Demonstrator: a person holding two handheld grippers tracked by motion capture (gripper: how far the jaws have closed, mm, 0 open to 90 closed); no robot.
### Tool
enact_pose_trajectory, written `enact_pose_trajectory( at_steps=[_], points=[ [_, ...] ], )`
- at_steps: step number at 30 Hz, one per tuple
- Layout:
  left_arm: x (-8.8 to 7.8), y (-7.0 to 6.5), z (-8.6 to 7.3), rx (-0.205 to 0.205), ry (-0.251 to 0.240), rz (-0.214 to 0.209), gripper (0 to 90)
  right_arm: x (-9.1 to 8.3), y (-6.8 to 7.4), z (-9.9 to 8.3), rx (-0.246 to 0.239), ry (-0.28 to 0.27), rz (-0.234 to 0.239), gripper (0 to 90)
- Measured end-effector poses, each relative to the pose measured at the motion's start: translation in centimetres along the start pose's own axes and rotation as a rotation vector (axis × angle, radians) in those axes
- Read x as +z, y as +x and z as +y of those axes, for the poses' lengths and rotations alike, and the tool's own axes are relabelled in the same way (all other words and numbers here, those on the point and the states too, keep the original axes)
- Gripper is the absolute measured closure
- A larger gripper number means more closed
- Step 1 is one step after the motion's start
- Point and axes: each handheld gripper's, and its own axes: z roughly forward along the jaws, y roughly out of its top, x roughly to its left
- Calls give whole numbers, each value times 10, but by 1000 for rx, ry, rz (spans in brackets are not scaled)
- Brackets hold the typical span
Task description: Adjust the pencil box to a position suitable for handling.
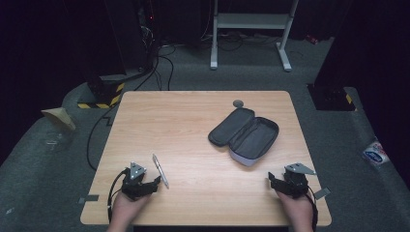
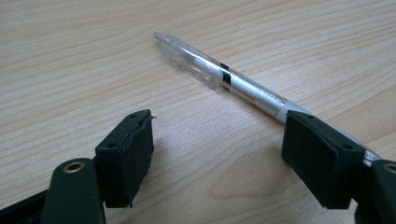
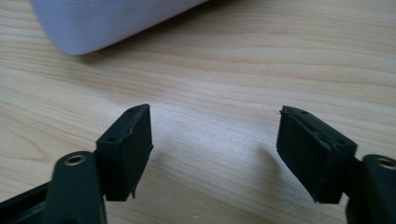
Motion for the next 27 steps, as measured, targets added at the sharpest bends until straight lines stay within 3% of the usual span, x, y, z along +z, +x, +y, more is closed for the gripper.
enact_pose_trajectory(
  at_steps=[8, 12, 18, 27],
  points=[
    [0, 0, 0, 1, 1, -1, 251, -6, 10, 8, -2, -49, 39, 303],
    [0, 0, 0, -2, 0, 0, 251, -10, 16, 11, -46, -69, 39, 325],
    [0, 0, 0, -1, 1, -2, 251, -15, 24, 17, -57, -97, 62, 350],
    [0, 0, 0, 3, -1, -4, 260, -9, 38, 35, -86, -110, 100, 378]
  ],
)
